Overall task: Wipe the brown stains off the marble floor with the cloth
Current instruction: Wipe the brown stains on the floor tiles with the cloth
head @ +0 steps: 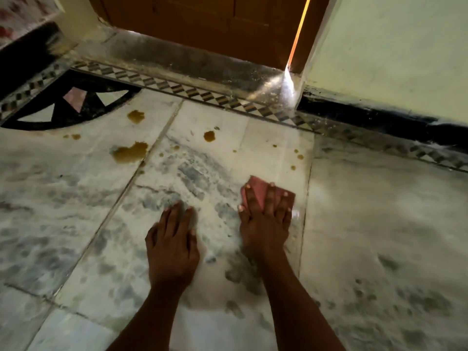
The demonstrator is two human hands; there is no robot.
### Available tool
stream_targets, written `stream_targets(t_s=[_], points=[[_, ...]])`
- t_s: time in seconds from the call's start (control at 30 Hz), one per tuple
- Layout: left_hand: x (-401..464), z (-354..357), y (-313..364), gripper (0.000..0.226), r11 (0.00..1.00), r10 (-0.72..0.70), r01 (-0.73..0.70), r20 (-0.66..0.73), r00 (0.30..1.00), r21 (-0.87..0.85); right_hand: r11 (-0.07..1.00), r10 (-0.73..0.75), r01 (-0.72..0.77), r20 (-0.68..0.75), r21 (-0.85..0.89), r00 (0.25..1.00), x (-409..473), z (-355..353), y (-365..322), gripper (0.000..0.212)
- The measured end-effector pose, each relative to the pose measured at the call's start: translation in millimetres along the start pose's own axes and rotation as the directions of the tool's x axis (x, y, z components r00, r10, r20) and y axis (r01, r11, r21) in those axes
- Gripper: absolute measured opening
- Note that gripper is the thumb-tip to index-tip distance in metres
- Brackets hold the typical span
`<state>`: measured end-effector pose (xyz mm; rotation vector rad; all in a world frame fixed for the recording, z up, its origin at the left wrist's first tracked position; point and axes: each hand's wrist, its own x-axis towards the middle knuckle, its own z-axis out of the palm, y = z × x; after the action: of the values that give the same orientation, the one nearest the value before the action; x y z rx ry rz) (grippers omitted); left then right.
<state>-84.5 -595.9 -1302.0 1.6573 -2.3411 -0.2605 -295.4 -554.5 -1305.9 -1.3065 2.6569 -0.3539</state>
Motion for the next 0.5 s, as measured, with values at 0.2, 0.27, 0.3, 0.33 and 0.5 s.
stream_targets(t_s=[0.2,0.27,0.3,0.33,0.5], points=[[3,-2,4,0.06,1.0,-0.014,0.014,0.0,1.0,0.007,0.987,-0.146,0.148,0.031,-0.068,0.989,-69,1,3,0.064],[0,-1,3,0.059,1.0,-0.022,0.021,0.024,0.999,0.008,0.996,-0.04,0.047,0.093,-0.073,0.995,-73,-4,27,0.067],[1,0,2,0.059,1.0,-0.019,0.019,0.033,0.999,0.013,0.996,0.031,-0.024,0.084,-0.086,0.996,-62,-5,31,0.069],[0,2,1,0.058,1.0,-0.019,0.019,0.037,0.999,0.014,0.992,0.098,-0.092,0.062,-0.086,0.993,-46,-5,31,0.07],[0,3,2,0.057,1.0,-0.023,0.023,0.006,1.0,0.0,0.974,0.219,-0.226,0.157,0.03,0.963,30,-4,-26,0.071]])
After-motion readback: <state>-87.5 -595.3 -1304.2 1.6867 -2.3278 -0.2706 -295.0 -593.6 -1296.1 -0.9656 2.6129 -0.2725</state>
